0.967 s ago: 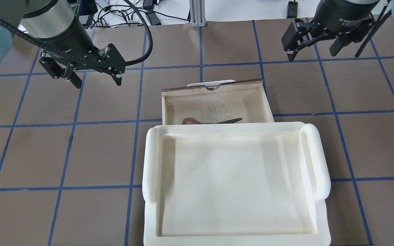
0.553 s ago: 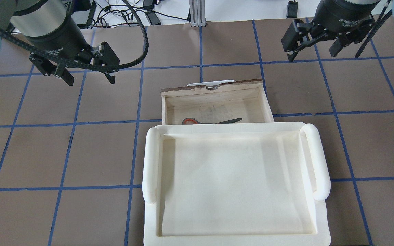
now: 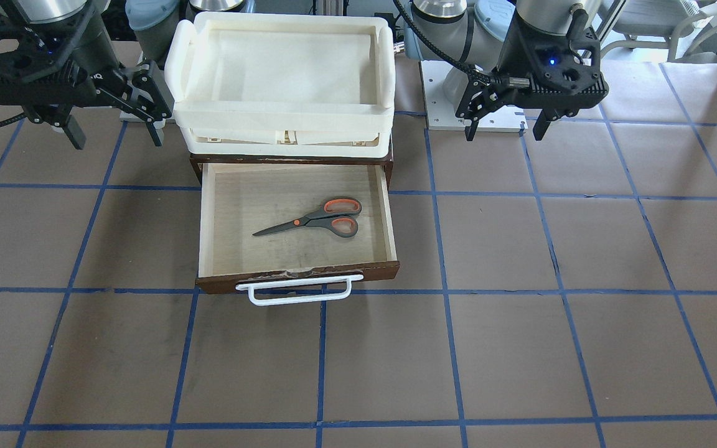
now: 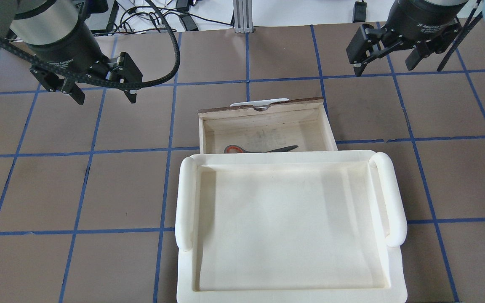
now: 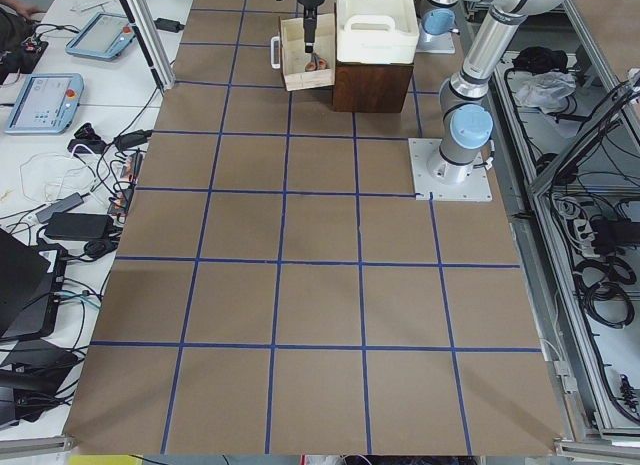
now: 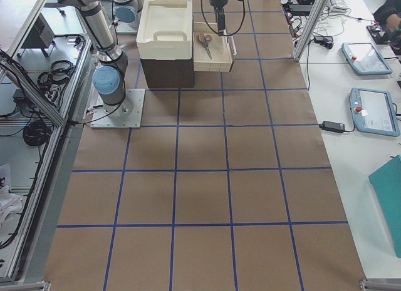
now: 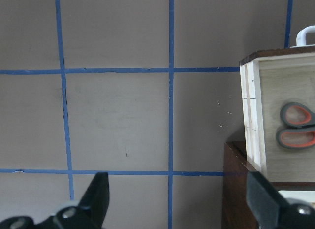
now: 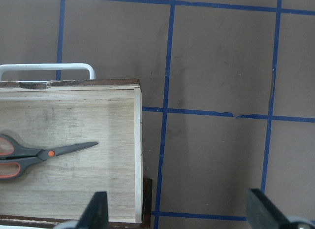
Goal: Place scissors in drawer with both arms
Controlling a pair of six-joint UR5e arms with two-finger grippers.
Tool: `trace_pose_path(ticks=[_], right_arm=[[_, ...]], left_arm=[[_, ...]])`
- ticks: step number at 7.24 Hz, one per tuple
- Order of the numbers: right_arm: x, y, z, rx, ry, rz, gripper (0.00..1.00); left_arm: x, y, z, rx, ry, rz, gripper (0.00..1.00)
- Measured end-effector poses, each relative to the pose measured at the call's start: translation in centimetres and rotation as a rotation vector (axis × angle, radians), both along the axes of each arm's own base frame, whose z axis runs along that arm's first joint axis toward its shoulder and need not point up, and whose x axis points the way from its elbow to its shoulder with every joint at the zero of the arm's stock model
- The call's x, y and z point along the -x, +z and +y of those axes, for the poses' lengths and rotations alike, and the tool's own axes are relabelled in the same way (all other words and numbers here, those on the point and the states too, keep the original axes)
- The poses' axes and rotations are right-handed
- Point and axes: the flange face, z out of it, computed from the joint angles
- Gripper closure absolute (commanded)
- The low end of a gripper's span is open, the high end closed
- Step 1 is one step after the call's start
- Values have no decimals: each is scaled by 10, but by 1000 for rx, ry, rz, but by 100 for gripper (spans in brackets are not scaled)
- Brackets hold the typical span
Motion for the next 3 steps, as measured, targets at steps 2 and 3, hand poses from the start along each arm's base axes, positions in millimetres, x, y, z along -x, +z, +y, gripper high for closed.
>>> trace_pose_path(ticks=[2,3], right_arm=[[-1,0,0,-1,1,-1,0],[-1,0,0,-2,2,-1,0]], left_arm=[[0,-2,-2,-1,3,15,0],[0,-2,-4,0,6,44,0]])
